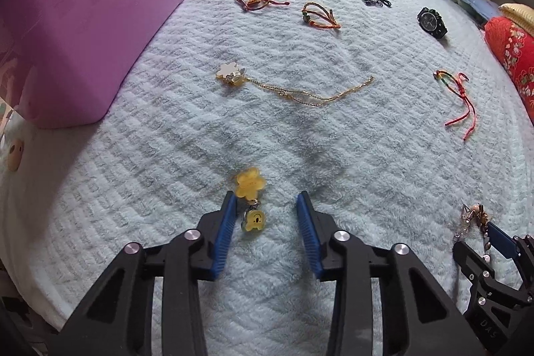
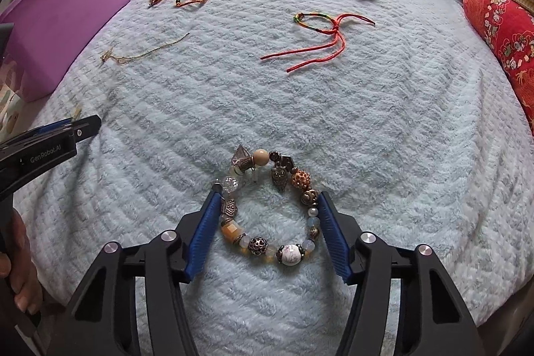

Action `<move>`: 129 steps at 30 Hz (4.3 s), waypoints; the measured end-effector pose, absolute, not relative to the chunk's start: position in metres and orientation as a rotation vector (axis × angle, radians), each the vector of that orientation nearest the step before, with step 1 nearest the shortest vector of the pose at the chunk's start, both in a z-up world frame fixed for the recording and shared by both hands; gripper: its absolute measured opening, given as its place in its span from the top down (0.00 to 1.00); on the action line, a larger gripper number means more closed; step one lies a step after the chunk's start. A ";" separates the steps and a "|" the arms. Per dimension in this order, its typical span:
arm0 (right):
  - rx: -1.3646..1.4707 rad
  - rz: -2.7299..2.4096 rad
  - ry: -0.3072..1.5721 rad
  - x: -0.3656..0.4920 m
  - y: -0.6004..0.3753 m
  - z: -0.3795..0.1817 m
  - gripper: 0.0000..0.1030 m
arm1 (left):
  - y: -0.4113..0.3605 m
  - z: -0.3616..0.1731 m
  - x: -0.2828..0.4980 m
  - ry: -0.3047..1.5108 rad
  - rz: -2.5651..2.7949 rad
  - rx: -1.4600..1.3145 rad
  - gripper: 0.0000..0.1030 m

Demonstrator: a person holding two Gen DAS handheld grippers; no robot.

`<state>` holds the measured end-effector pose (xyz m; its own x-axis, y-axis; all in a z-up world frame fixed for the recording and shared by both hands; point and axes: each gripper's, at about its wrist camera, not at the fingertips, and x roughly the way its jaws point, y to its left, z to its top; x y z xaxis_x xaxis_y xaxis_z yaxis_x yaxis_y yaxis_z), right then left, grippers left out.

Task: Organize jewelry
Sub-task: 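Grasp the yellow flower pendant with the left tool while the right tool grasps the beaded bracelet, then carry both items into the pink tub and open both tools to release them, then withdraw both tools from the tub toward the red-string bracelet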

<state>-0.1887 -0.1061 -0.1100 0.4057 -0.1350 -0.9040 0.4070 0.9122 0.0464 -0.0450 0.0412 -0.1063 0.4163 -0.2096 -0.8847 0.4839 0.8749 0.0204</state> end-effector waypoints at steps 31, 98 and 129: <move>0.376 -0.312 1.056 -0.190 -0.128 -0.048 0.90 | 0.049 -0.053 -0.046 1.069 -0.461 0.220 0.87; 0.190 0.168 1.213 0.222 0.069 0.148 0.68 | 0.232 0.110 0.213 1.197 -0.046 0.049 0.26; 0.299 0.104 1.186 0.170 0.025 0.169 0.54 | 0.220 0.143 0.200 1.232 -0.068 0.079 0.18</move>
<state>0.1696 0.0252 0.1687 0.3763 0.2358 -0.8960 0.0761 0.9559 0.2835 0.1997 0.2200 0.1434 0.3314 -0.0092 -0.9435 0.0951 0.9952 0.0237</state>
